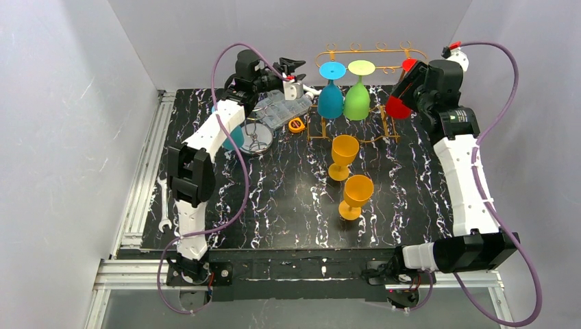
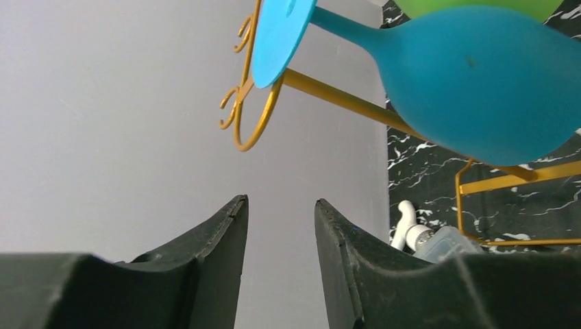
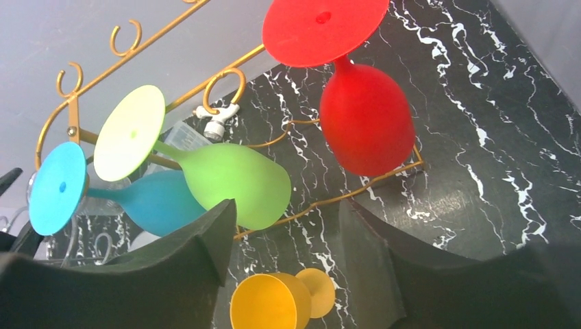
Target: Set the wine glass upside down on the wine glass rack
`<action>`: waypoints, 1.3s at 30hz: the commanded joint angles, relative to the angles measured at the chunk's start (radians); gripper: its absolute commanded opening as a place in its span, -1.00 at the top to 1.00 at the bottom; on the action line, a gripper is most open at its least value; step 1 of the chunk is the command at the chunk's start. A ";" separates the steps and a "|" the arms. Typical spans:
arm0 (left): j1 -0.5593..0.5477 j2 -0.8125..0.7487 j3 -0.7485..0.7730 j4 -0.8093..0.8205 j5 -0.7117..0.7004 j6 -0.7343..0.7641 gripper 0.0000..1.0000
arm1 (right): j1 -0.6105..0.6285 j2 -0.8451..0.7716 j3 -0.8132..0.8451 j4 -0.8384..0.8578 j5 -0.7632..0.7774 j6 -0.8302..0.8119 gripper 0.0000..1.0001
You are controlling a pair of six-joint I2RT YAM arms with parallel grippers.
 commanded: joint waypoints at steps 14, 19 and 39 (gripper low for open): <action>-0.003 0.043 0.104 0.075 0.038 0.057 0.06 | -0.029 0.055 0.016 0.109 -0.072 0.107 -0.05; -0.021 0.078 0.163 0.075 0.035 0.064 -0.07 | -0.029 0.061 -0.013 0.145 -0.087 0.122 -0.04; -0.057 0.147 0.230 0.099 0.001 0.158 0.72 | -0.029 0.119 -0.020 0.211 -0.123 0.151 0.17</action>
